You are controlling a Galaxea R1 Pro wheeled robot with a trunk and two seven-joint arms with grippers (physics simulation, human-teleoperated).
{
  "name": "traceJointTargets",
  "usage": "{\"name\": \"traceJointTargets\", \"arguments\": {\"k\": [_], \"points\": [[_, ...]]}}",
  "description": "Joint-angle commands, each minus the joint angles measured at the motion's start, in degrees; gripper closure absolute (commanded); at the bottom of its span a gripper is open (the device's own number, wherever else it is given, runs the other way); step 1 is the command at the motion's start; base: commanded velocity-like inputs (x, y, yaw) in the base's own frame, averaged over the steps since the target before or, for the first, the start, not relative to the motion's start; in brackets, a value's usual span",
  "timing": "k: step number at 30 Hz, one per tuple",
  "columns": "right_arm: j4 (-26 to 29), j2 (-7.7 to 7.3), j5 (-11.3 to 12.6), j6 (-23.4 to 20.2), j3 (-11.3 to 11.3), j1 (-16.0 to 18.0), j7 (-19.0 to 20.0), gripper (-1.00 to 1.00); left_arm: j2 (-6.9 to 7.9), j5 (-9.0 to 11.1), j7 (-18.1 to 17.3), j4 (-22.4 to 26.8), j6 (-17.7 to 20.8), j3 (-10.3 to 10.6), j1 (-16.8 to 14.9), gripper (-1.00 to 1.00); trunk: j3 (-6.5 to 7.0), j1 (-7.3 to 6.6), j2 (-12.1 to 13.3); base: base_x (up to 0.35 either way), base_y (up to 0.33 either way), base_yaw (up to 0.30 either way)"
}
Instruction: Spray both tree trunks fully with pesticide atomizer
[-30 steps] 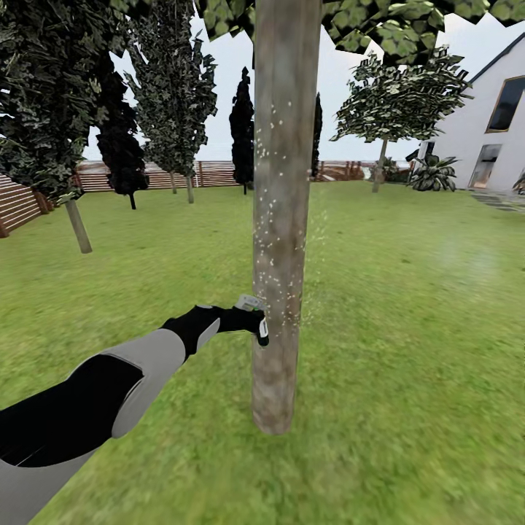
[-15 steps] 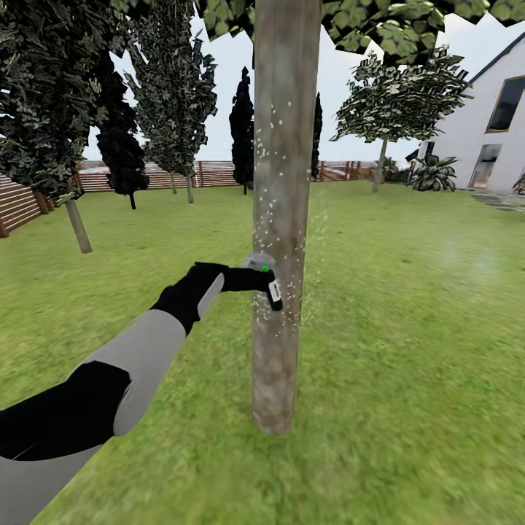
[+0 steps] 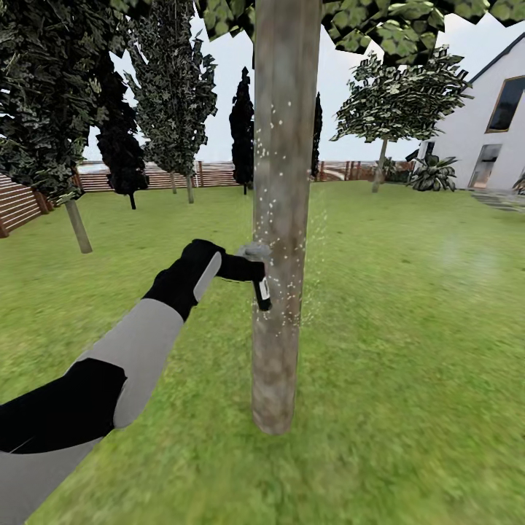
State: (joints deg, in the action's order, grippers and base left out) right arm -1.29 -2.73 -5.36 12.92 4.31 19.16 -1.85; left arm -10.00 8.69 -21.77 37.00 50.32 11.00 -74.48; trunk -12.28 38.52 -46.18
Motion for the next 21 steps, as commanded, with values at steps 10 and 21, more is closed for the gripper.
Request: {"name": "traceJointTargets", "arguments": {"k": [10,21], "points": [[-0.1,0.35,0.0,0.0,0.0,0.0,0.0,-1.00,0.00,-0.1,0.1,-0.1,1.5,-2.1,-7.9,1.00,-0.01,0.00,0.0,0.000,0.000,0.000],[-0.1,0.33,0.0,0.0,0.0,0.0,0.0,-1.00,0.00,0.0,-0.3,0.1,6.4,-2.1,-16.7,1.00,-0.01,0.00,0.0,0.000,0.000,0.000]]}}
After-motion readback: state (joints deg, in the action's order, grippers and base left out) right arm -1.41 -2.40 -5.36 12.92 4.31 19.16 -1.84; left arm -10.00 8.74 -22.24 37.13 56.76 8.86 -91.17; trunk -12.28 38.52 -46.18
